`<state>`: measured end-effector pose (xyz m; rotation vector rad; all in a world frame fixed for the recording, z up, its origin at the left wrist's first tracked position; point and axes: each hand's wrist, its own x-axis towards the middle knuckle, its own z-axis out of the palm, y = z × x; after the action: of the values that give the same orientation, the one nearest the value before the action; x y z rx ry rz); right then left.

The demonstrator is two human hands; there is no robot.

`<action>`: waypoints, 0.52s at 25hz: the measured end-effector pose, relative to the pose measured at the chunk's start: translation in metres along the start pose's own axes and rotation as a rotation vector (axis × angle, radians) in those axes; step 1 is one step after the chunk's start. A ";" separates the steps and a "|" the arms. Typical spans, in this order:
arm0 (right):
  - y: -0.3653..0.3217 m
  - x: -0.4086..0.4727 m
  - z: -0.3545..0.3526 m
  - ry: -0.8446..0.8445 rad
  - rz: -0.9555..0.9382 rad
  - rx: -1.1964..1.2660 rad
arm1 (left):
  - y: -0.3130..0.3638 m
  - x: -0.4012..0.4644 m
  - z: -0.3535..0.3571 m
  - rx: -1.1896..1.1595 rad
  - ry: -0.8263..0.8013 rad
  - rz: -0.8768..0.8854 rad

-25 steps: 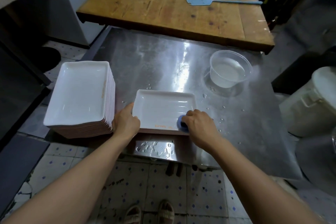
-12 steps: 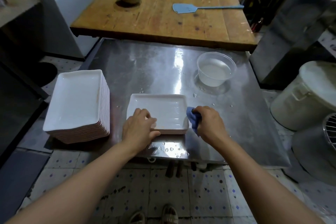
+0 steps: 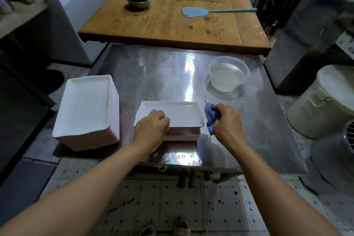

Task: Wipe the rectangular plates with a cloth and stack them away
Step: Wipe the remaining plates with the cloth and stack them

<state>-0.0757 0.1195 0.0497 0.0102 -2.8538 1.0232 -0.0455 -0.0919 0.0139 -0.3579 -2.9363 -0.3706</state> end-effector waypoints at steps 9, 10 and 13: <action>-0.036 -0.001 -0.026 0.150 -0.042 0.124 | -0.001 0.044 -0.041 -0.117 0.148 -0.209; -0.041 0.002 -0.029 0.173 -0.053 0.128 | -0.002 0.045 -0.049 -0.180 0.163 -0.258; -0.067 0.011 -0.040 0.245 -0.134 0.191 | -0.007 0.040 -0.080 -0.446 0.208 -0.363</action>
<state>-0.0797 0.0937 0.1237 0.0849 -2.4928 1.1752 -0.0759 -0.1109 0.0963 0.1646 -2.6821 -1.0472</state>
